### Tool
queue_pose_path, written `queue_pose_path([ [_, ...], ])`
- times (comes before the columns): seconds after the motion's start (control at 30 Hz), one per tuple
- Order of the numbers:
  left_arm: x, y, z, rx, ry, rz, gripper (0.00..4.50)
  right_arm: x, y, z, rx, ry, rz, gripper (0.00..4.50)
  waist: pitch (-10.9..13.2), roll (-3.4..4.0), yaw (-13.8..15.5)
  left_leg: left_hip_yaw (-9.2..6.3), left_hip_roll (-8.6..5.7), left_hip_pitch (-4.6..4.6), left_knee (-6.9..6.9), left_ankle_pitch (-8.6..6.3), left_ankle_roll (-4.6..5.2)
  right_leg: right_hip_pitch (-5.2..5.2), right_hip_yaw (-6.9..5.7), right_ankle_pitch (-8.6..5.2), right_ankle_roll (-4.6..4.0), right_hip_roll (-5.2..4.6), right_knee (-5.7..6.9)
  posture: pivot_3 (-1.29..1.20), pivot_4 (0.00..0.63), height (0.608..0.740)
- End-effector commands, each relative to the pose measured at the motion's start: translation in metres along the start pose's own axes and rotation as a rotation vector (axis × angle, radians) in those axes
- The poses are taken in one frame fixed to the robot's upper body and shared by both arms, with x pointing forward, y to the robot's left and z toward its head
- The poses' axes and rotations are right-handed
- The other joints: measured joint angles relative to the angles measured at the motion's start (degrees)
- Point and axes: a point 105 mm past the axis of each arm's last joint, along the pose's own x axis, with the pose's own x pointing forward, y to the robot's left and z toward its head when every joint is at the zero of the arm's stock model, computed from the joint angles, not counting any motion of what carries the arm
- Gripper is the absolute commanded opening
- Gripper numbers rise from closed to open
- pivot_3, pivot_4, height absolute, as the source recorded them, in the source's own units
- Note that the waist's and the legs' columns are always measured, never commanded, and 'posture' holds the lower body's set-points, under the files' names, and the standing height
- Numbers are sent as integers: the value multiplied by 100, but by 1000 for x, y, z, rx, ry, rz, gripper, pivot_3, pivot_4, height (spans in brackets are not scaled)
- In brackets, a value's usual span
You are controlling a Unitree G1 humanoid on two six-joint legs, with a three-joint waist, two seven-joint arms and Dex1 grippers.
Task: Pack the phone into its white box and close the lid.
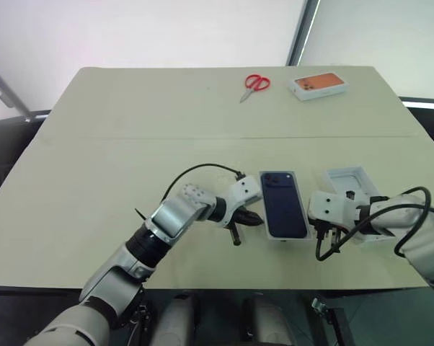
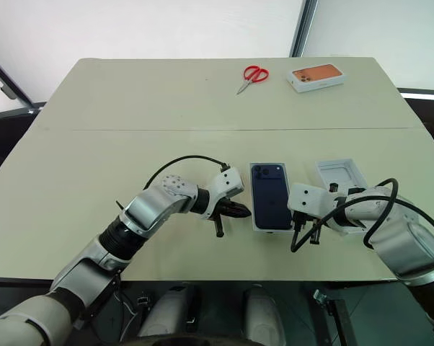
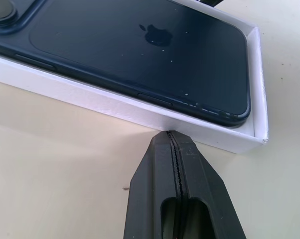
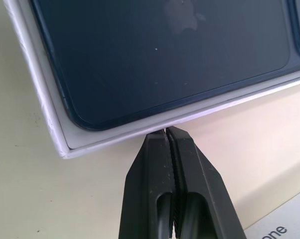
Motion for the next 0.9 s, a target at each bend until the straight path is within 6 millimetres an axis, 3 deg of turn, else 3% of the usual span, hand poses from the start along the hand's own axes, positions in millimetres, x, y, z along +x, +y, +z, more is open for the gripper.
queue_pose_path([
  [0.03,-13,7,3,8,-33,29,0,-18,-16,0,28,-5,-48,584,0,0,-4,0,0,0,0,0,0,0,0,0,0,0,0,0,150,697],
  [0.07,-15,8,3,2,-35,32,0,-20,-18,-1,37,-2,-52,906,0,0,-6,0,1,0,0,0,0,0,0,0,0,0,0,0,150,697],
  [0.3,-48,12,8,37,-135,52,0,-55,-50,-1,220,-53,-184,4427,0,2,-29,0,3,1,-1,-1,1,0,1,0,0,0,1,0,150,697],
  [0.53,-68,0,4,102,-205,35,0,-51,-55,-39,709,77,-293,4427,-2,6,4,2,3,1,-1,2,-3,1,9,1,-2,-3,-2,0,150,697],
  [0.87,-61,-10,10,96,-241,-4,0,-43,-46,-37,938,107,-316,4427,-3,8,28,1,2,-4,-2,-3,5,-4,7,1,-2,-2,-1,0,150,697],
  [0.9,-61,-11,10,100,-242,-8,0,-42,-45,-37,945,104,-313,4207,-3,9,26,2,2,-4,-2,-3,5,-4,7,1,-2,-2,-1,0,150,697],
])
